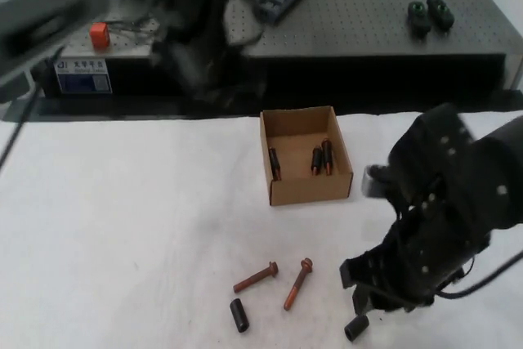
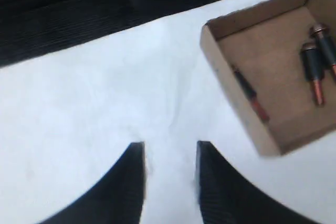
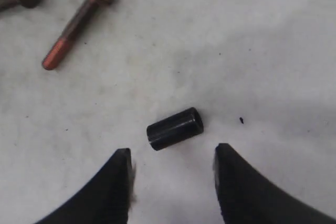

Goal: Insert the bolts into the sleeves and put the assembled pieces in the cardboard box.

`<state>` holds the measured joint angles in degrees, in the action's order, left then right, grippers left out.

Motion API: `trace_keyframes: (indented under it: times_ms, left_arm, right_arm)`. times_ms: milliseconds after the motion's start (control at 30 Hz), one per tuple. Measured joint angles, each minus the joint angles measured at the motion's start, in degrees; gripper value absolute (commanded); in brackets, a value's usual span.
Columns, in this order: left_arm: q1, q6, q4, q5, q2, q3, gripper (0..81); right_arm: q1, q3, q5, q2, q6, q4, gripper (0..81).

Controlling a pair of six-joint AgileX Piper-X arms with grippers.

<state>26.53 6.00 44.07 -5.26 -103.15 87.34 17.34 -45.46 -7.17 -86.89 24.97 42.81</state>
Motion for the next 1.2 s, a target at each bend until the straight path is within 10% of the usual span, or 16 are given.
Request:
trace_keyframes:
  times_ms: [367, 800, 1033, 1200]
  left_arm:
    - [0.1, 0.0, -5.7, 1.9, 22.9, -29.1, 24.2]
    - [0.1, 0.0, -3.7, 3.0, 24.0, -30.0, 24.2]
    - [0.1, 0.0, -3.7, 4.3, 24.0, -30.0, 24.2]
    - [0.1, 0.0, -3.7, 4.4, 24.0, -30.0, 24.2]
  right_arm:
    - [0.8, 0.0, -2.4, -5.6, 12.6, -5.7, 38.9]
    - [4.0, -0.5, -0.9, -7.5, 14.7, -6.9, 24.0]
    - [4.0, -0.6, -0.6, -7.6, 14.4, -8.2, 40.4]
    - [4.1, -0.7, 0.2, -7.7, 14.3, -10.3, 26.9]
